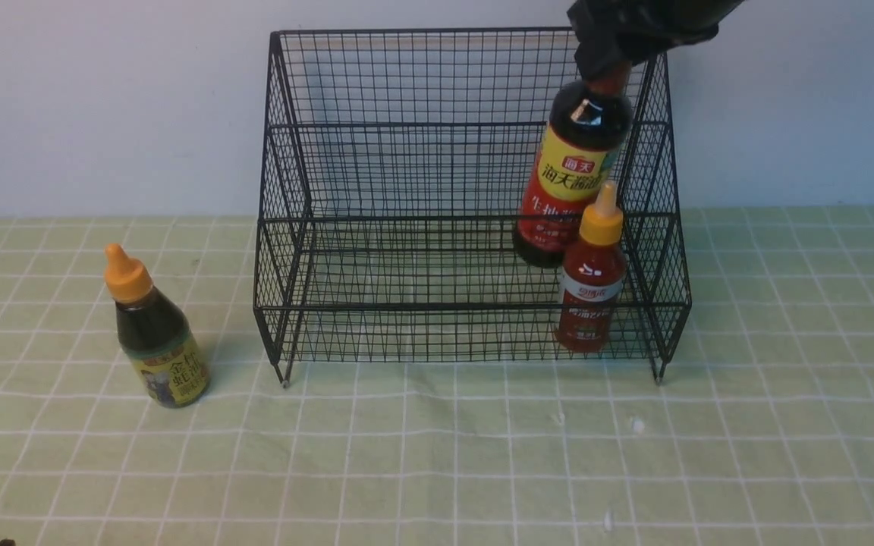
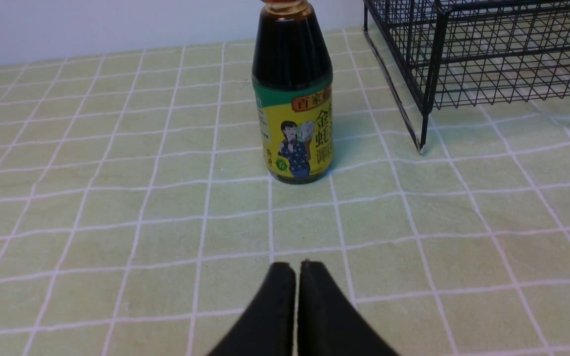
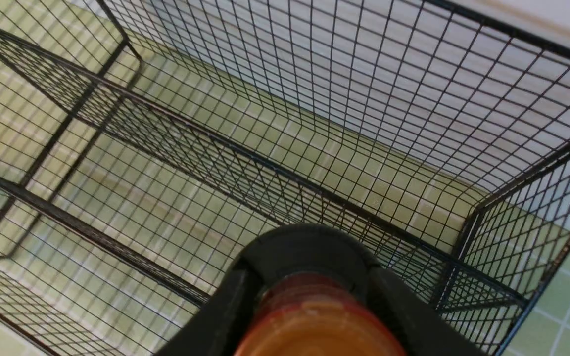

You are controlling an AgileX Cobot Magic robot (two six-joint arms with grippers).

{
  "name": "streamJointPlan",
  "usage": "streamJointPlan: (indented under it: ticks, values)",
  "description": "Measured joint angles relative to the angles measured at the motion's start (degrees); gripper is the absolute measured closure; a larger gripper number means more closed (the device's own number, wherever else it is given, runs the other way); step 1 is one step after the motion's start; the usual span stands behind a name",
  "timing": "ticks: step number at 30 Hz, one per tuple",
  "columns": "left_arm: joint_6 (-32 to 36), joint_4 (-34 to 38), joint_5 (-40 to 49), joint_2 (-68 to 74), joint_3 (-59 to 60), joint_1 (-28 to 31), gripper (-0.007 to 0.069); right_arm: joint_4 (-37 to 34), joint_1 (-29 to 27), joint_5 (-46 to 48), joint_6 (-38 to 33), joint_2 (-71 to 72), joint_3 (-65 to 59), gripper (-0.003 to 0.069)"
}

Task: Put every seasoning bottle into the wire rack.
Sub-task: Use the right arm to put the condiment bottle back on the shelf

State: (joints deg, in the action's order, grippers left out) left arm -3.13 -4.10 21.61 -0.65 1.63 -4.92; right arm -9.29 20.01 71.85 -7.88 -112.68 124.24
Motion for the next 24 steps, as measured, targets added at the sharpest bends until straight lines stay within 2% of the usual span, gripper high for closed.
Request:
streamJointPlan:
  ticks: [6, 12, 15, 20, 24]
  values:
    - [0.00, 0.00, 0.00, 0.00, 0.00, 0.00, 0.0631, 4.91, 3.29, -0.98, -0.07, -2.66, 0.11, 0.0383]
    - [0.00, 0.00, 0.00, 0.00, 0.00, 0.00, 0.0631, 5.71, 3.94, -2.65, 1.47, -3.92, 0.11, 0.0382]
    - [0.00, 0.00, 0.00, 0.00, 0.00, 0.00, 0.0631, 5.59, 3.94, -4.21, 1.65, -3.92, 0.21, 0.0342]
    - [0.00, 0.00, 0.00, 0.00, 0.00, 0.00, 0.0631, 6.16, 4.00, -4.89, 3.36, -2.95, 0.64, 0.0202]
    - [0.00, 0.00, 0.00, 0.00, 0.00, 0.00, 0.0631, 8.33, 4.00, -3.34, 4.97, 0.24, 0.64, 0.0167]
